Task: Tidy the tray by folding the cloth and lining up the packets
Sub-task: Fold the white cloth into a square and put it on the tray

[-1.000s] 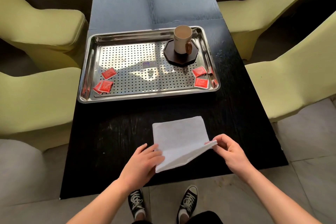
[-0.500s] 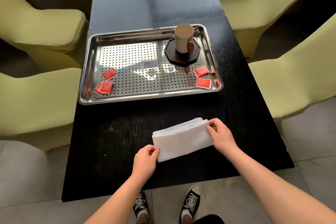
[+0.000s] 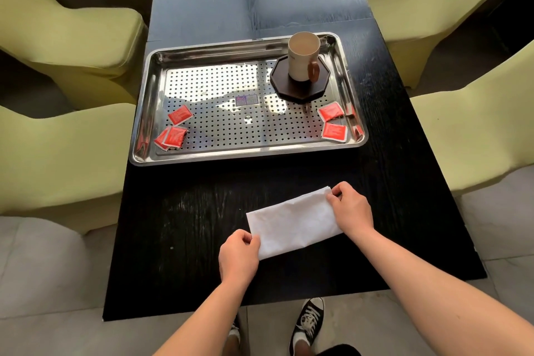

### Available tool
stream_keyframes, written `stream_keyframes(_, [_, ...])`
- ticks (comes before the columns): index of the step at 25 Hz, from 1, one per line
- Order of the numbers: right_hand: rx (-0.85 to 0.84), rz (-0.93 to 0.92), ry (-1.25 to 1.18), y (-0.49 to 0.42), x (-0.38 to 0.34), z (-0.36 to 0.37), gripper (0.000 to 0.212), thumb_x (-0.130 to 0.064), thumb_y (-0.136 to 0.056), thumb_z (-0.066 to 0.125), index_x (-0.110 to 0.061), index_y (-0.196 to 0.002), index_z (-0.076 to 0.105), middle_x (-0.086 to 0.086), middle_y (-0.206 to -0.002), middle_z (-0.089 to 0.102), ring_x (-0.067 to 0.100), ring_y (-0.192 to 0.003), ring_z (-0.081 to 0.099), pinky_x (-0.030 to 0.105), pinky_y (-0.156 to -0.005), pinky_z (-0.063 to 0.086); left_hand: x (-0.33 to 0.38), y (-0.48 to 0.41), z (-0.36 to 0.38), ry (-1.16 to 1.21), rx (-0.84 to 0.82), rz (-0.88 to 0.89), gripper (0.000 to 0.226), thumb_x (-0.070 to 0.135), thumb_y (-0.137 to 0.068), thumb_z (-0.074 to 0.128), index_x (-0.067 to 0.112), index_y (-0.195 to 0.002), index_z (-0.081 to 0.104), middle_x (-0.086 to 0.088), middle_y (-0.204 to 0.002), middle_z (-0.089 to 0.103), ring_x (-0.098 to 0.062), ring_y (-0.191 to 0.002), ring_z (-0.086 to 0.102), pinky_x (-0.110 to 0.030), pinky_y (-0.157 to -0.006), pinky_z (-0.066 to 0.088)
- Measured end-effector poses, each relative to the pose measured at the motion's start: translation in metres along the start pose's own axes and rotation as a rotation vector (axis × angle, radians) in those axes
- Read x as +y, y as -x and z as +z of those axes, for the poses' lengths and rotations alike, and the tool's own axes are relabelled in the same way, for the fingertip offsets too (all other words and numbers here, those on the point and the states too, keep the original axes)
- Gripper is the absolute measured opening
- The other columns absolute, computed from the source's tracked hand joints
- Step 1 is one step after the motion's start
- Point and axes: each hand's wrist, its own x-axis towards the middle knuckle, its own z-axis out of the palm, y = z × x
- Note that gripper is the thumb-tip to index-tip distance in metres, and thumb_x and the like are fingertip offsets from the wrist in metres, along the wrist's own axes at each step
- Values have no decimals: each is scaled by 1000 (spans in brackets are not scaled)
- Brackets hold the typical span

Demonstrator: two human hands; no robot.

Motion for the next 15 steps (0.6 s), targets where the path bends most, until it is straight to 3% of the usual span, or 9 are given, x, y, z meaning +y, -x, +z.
stream_keyframes(2, [5,-8,-17,-1,-1,0,15,-37,-97,56,-23,-91,57,-3,-76,62,17,-75,61,30,-57,41,2,6,2,-45,80,1,16,32,-90,63,21,-82,54,6,-80,60,-11,-69,56,-31,-56,43])
stream_keyframes(4, [42,-41,-76,5,-2,-4,15,-35,-96,59,-21,-101,60,-4,-85,64,17,-83,62,29,-65,44,-1,13,4,-181,176,191,18,28,-87,67,22,-92,51,7,-93,52,-12,-75,53,-29,-58,42])
stream_keyframes(7, [226,-302,3,28,5,-1,27,-19,-94,62,-14,-120,64,0,-116,68,23,-107,61,36,-82,50,-5,15,13,-484,197,708,42,24,-83,70,14,-121,57,-10,-128,54,-30,-117,55,-41,-88,53])
stream_keyframes(8, [237,-432,83,39,8,6,33,-14,-92,65,-12,-125,64,4,-126,66,27,-117,60,40,-90,51,-4,13,19,-560,159,805,52,28,-85,67,12,-133,53,-15,-144,48,-36,-134,47,-48,-103,47])
stream_keyframes(11, [100,-738,397,60,12,36,47,-22,-96,59,-15,-142,53,5,-155,46,31,-143,40,51,-113,39,2,5,31,-740,23,807,70,47,-99,36,12,-157,21,-13,-166,11,-34,-154,7,-53,-122,14])
stream_keyframes(15, [-109,-771,689,42,14,54,60,-49,-104,23,-25,-158,14,-1,-169,4,29,-155,-3,57,-123,7,-12,-8,41,-851,-37,691,75,62,-98,6,17,-157,-6,-7,-164,-21,-25,-151,-23,-53,-121,-5])
